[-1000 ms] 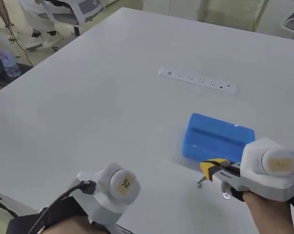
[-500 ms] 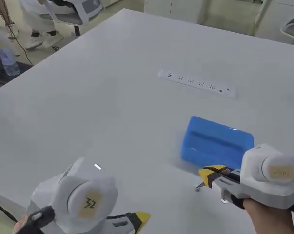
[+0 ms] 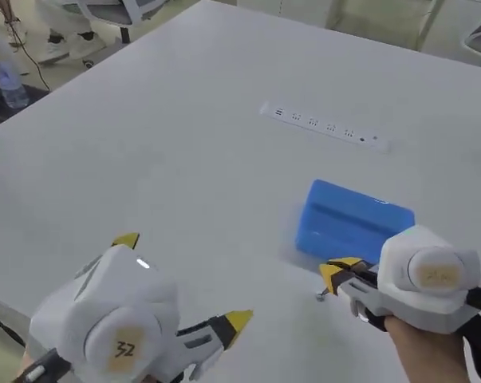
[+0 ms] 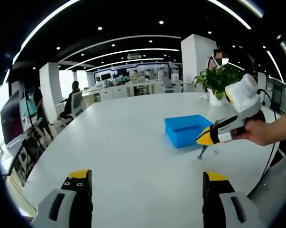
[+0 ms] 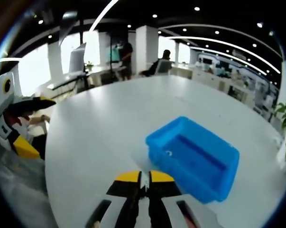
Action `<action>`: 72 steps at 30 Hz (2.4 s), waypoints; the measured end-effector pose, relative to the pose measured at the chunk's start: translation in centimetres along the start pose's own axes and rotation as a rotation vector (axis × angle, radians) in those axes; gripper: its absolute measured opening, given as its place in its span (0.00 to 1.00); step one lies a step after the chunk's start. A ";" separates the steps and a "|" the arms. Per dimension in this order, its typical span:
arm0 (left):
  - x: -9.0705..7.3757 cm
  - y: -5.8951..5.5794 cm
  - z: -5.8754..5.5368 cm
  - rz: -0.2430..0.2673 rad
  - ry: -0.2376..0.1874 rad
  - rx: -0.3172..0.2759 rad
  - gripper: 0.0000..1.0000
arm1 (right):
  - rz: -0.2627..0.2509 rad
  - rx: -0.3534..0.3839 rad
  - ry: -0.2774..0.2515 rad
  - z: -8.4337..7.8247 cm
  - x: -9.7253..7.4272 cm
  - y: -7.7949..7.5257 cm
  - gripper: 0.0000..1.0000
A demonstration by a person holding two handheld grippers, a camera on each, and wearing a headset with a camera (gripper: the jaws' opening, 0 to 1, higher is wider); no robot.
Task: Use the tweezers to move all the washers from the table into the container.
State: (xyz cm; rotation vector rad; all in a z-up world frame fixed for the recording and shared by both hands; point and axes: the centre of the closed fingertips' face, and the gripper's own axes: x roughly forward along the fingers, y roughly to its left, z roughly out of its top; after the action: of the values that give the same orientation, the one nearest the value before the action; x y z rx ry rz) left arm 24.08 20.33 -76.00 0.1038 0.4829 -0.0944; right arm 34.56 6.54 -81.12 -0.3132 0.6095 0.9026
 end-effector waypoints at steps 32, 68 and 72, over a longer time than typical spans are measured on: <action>0.0 -0.2 -0.3 -0.026 0.013 0.002 0.99 | 0.042 0.166 -0.094 4.5 -4.5 -3.6 0.02; -0.8 -0.7 1.8 -0.066 -0.099 -0.076 0.99 | -0.053 0.135 -0.018 3.0 1.3 -8.9 0.02; -0.8 -0.7 1.7 -0.065 -0.093 -0.083 0.99 | -0.053 0.125 -0.003 2.5 1.7 -8.7 0.02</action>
State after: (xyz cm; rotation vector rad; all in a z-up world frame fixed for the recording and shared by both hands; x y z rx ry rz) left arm 24.06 19.50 -74.21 0.0028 0.3968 -0.1420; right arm 43.24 3.73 -80.21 -0.2143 0.6489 0.8099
